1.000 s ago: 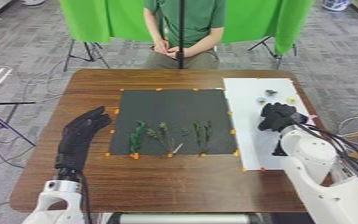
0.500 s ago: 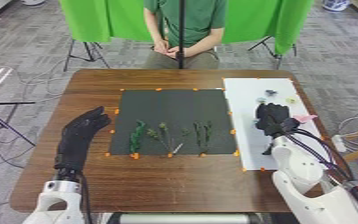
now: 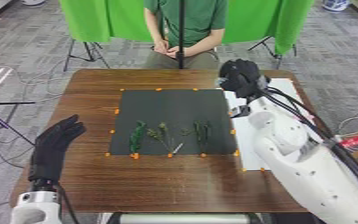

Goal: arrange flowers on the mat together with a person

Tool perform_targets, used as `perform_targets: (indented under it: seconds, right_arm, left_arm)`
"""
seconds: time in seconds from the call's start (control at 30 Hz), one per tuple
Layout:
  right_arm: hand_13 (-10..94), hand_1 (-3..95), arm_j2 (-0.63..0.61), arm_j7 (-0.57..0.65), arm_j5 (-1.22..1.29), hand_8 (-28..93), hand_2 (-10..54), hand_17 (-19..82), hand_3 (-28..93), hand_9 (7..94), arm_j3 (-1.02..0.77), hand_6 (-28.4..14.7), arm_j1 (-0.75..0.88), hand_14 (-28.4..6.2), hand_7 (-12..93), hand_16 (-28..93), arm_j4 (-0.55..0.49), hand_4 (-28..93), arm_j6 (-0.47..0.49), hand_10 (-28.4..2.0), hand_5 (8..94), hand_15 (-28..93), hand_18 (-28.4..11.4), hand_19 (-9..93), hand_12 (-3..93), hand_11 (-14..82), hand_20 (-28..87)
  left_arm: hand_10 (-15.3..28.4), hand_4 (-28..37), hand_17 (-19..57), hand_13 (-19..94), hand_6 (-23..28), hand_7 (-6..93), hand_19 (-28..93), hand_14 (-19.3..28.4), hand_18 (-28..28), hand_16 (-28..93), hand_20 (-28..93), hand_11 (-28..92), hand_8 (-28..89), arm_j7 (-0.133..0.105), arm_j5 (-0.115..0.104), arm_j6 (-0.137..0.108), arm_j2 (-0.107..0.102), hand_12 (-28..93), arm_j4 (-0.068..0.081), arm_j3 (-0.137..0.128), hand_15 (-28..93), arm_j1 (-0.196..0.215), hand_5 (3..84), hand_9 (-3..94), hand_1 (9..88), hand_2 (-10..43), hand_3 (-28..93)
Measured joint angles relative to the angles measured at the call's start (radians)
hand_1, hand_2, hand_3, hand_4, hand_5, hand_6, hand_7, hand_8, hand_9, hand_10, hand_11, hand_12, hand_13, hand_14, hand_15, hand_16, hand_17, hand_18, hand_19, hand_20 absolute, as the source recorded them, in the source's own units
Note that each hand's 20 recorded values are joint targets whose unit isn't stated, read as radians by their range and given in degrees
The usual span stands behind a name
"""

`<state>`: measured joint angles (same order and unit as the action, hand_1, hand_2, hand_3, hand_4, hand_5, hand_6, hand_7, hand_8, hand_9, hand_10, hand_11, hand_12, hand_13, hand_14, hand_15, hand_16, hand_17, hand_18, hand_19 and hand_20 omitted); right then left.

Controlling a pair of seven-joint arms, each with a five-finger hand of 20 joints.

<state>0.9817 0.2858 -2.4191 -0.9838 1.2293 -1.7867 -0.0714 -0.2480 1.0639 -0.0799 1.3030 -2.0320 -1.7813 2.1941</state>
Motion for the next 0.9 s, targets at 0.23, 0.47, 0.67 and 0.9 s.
perform_targets:
  seconds: [0.23,0.47,0.67,0.9]
  right_arm:
    - [82,62.6,0.157,-0.141,0.032,12,-9.5,36,63,90.5,0.223,2.7,-0.269,-5.6,21,35,0.126,-27,0.081,-6.9,82.4,64,-20.6,73,48.6,11.2,58]
    - [81,62.3,0.331,-0.214,-0.047,12,-9.5,36,63,90.5,0.342,2.8,-0.342,-5.4,21,36,0.229,-27,0.209,-6.9,82.1,64,-20.6,73,48.6,11.2,58]
    - [81,62.1,0.426,-0.270,-0.141,12,-9.5,36,64,90.4,0.381,3.1,-0.302,-5.5,22,36,0.293,-27,0.237,-6.8,82.0,64,-20.5,73,48.6,11.1,58]
    - [81,59.0,0.454,-0.273,-0.154,10,-9.5,36,65,89.7,0.404,3.2,-0.246,-5.0,21,36,0.300,-28,0.279,-6.6,79.9,65,-20.5,73,47.1,10.2,58]
  left_arm:
    - [13.5,-28.3,5.6,34,4.3,11.4,10,17.5,12.5,2,16,16,-6,-0.085,-0.067,-0.082,-0.019,13,0.015,0.004,14,0.001,45.4,44.9,17.1,14.8,69]
    - [13.6,-28.3,5.4,35,4.0,10.9,9,17.4,12.3,3,15,16,-6,-0.118,-0.101,-0.114,-0.029,13,0.025,0.045,14,-0.026,44.2,45.1,17.0,23.2,64]
    - [13.6,-28.3,5.1,35,3.9,11.6,10,17.4,12.6,3,15,17,-6,-0.130,-0.127,-0.124,-0.031,13,0.029,0.069,14,-0.043,44.3,45.2,16.6,25.4,63]
    - [13.8,-28.3,4.9,36,4.1,12.3,9,17.8,13.0,3,15,18,-6,-0.130,-0.142,-0.123,-0.032,13,0.033,0.071,15,-0.055,44.3,45.5,15.5,24.1,63]
